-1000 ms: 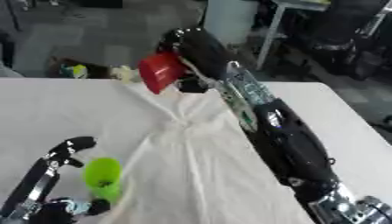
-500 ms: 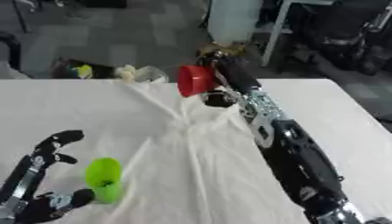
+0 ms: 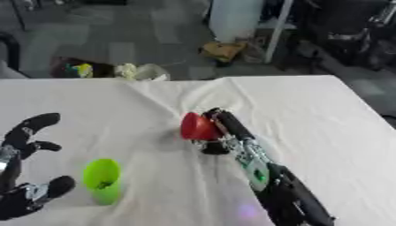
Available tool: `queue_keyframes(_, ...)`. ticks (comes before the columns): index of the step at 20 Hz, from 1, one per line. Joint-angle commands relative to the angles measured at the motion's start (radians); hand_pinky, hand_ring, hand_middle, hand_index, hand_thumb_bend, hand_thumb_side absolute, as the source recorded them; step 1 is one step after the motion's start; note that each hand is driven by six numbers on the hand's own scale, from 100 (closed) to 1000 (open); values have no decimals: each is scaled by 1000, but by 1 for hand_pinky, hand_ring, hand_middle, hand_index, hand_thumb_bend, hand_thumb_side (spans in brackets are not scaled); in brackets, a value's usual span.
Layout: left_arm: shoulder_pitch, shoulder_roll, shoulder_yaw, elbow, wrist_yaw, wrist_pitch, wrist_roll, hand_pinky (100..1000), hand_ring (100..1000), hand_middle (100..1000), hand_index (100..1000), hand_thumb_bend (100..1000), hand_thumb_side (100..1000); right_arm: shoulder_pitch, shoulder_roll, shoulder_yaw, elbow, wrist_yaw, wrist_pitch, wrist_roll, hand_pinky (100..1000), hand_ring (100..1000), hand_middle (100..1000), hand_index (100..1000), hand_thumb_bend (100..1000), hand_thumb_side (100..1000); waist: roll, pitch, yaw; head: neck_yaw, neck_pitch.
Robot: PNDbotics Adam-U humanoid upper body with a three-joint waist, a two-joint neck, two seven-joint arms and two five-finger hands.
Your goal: Pour the contents of one cup into another cup.
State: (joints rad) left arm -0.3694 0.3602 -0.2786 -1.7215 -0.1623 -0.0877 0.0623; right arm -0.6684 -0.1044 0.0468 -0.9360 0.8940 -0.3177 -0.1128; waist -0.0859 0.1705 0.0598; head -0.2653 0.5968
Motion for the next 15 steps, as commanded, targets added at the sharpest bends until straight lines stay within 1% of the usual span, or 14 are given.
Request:
queue_keyframes(1, -15, 18, 9, -25, 14, 3, -1, 649, 929, 838, 853, 1000, 701, -5, -7, 46, 13, -62, -55, 8, 519, 215, 173, 477, 252, 283, 4, -15, 1, -4, 3)
queue_keyframes(2, -16, 19, 9, -26, 16, 3, -1, 648, 929, 838, 853, 1000, 702, -3, -9, 52, 16, -80, -73, 11, 523, 220, 175, 477, 243, 288, 4, -16, 0, -4, 3)
queue_keyframes(4, -17, 20, 10, -27, 22, 5, -1, 648, 930, 838, 853, 1000, 704, -1, -17, 62, 26, -115, -108, 22, 548, 250, 192, 488, 282, 345, 3, -17, -2, -4, 2)
queue_keyframes(5, -18, 21, 11, -27, 25, 6, -1, 648, 930, 839, 853, 1000, 704, 0, -22, 65, 32, -132, -125, 30, 570, 272, 213, 505, 339, 398, 3, -17, -2, -4, 2)
queue_keyframes(6, -18, 21, 11, -27, 27, 6, -2, 648, 930, 839, 853, 1000, 705, 0, -27, 69, 35, -149, -141, 40, 591, 291, 235, 522, 387, 433, 2, -18, -3, -4, 2)
queue_keyframes(8, -18, 21, 11, -26, 30, 7, -2, 648, 930, 839, 853, 1000, 707, 1, -40, 77, 38, -180, -172, 63, 631, 322, 275, 557, 445, 485, 1, -19, -5, -4, 2)
queue_keyframes(9, -18, 22, 11, -26, 31, 7, -3, 648, 931, 839, 853, 1000, 710, 0, -47, 81, 38, -195, -186, 76, 680, 358, 315, 591, 551, 534, 0, -19, -6, -4, 2)
queue_keyframes(10, -18, 22, 10, -25, 32, 8, -3, 648, 931, 839, 853, 1000, 711, 0, -57, 88, 38, -211, -198, 91, 708, 379, 338, 618, 613, 556, -1, -20, -6, -4, 2)
queue_keyframes(12, -18, 22, 10, -23, 34, 8, -4, 648, 931, 839, 853, 1000, 715, -1, -77, 103, 33, -245, -214, 124, 793, 450, 406, 697, 684, 633, -2, -21, -5, -5, 2)
queue_keyframes(14, -18, 21, 10, -21, 35, 8, -5, 648, 932, 839, 854, 1000, 718, 0, -100, 118, 22, -280, -220, 159, 853, 500, 451, 740, 722, 665, -3, -22, -4, -5, 1)
queue_keyframes(15, -18, 21, 9, -21, 35, 8, -5, 648, 932, 839, 854, 1000, 719, 0, -111, 125, 15, -297, -220, 176, 860, 507, 455, 745, 727, 668, -3, -23, -4, -5, 1)
